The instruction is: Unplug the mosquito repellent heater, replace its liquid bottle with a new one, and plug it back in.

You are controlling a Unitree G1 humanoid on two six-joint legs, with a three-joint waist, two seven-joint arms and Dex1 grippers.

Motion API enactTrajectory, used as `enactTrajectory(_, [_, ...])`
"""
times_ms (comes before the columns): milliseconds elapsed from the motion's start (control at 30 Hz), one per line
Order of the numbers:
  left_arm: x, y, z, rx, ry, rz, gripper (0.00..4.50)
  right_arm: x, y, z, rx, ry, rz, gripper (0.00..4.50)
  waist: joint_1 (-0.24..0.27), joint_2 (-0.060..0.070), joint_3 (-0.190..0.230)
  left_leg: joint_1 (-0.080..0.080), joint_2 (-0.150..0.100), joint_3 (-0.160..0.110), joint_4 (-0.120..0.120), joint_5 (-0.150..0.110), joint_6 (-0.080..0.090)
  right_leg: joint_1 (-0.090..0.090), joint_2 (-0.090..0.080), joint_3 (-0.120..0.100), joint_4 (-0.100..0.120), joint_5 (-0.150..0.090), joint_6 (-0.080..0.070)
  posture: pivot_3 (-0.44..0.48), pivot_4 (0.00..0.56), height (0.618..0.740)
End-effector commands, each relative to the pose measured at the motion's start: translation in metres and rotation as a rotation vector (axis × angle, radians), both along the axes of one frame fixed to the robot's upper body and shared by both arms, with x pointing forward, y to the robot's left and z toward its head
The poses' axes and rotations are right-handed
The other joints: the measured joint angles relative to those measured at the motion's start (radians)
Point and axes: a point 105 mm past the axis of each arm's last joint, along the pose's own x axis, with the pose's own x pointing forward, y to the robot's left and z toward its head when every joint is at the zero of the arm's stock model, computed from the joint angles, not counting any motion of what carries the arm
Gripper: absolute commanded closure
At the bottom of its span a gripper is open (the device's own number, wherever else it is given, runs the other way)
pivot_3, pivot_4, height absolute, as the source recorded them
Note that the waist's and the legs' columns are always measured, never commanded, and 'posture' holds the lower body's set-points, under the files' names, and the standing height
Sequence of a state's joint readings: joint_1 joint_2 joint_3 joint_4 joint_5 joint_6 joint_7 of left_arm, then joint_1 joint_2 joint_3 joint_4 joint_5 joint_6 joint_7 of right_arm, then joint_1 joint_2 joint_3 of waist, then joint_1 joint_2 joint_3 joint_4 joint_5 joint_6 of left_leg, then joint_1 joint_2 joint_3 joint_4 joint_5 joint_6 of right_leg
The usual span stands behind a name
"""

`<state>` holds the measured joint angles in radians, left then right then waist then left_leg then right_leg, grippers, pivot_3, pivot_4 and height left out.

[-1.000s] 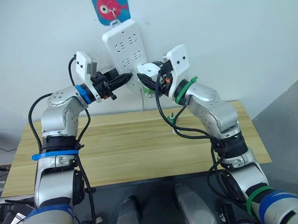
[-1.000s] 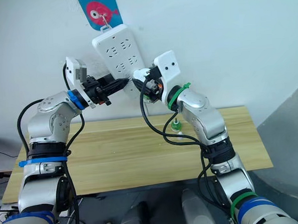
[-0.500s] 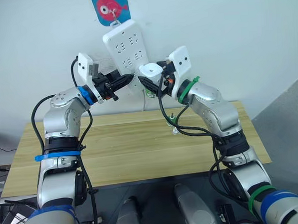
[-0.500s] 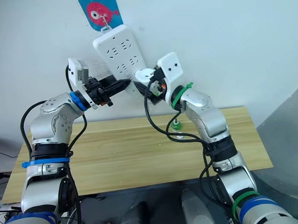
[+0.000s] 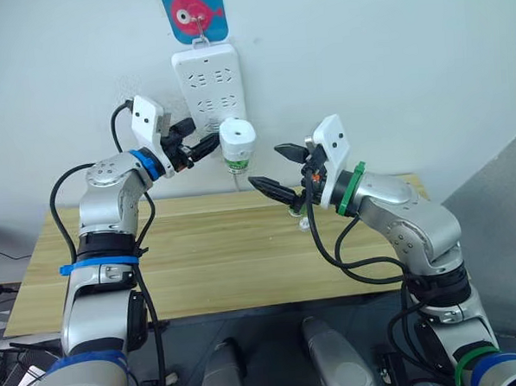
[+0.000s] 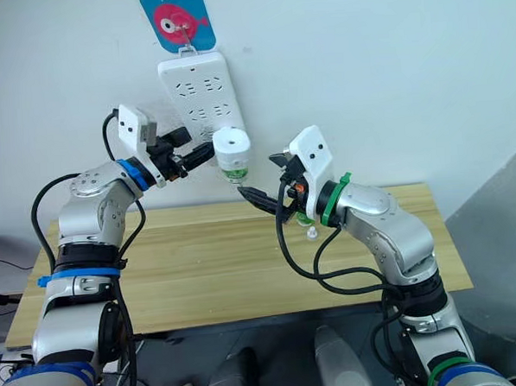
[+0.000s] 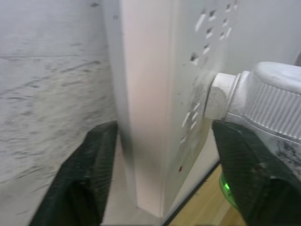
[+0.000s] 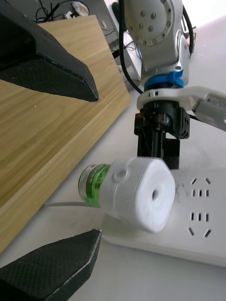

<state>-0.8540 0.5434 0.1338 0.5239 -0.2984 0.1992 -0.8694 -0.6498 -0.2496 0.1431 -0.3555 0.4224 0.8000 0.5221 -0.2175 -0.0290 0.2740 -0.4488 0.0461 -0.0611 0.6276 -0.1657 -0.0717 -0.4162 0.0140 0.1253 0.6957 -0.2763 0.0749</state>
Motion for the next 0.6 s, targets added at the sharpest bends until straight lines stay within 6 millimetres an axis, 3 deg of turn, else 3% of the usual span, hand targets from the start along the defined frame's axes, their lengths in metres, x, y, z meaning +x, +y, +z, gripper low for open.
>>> enactTrajectory(33, [-0.005,0.017,0.011,0.017,-0.055,0.059,0.05,-0.013,0.009,0.013,0.013,-0.059,0.058,0.00,0.002,0.000,0.000,-0.001,0.000,0.000,0.000,0.000,0.000,-0.001,0.000,0.000,0.000,0.000,0.000,-0.208,0.236,0.736])
enactTrajectory(200, [-0.023,0.035,0.001,0.061,-0.038,0.101,0.05,-0.019,0.014,0.013,-0.006,-0.084,0.089,0.00,-0.002,0.000,0.000,-0.001,0.002,0.001,-0.003,0.000,0.000,-0.005,0.001,0.000,0.002,0.002,-0.004,-0.195,0.237,0.736])
enactTrajectory(300, [-0.052,0.039,-0.012,0.125,-0.023,0.065,0.05,-0.018,0.014,0.012,-0.014,-0.105,0.078,0.00,-0.002,0.000,0.000,-0.002,0.002,0.000,-0.004,0.000,0.000,-0.005,0.001,0.000,0.001,0.002,-0.004,-0.182,0.239,0.736])
enactTrajectory(400, [-0.079,0.031,-0.020,0.123,-0.012,0.036,0.00,-0.016,0.013,0.012,-0.012,-0.118,0.066,0.86,0.012,0.000,0.000,-0.002,0.001,0.001,-0.006,-0.001,-0.001,-0.005,-0.001,0.000,0.000,0.003,-0.005,-0.168,0.239,0.736])
enactTrajectory(600, [-0.133,-0.009,-0.033,0.147,-0.040,-0.084,0.00,-0.004,0.020,0.007,-0.008,-0.122,0.029,3.04,0.045,0.000,0.000,-0.002,0.001,0.002,-0.007,-0.001,-0.001,-0.004,-0.001,0.000,-0.004,0.002,-0.004,-0.139,0.234,0.736])
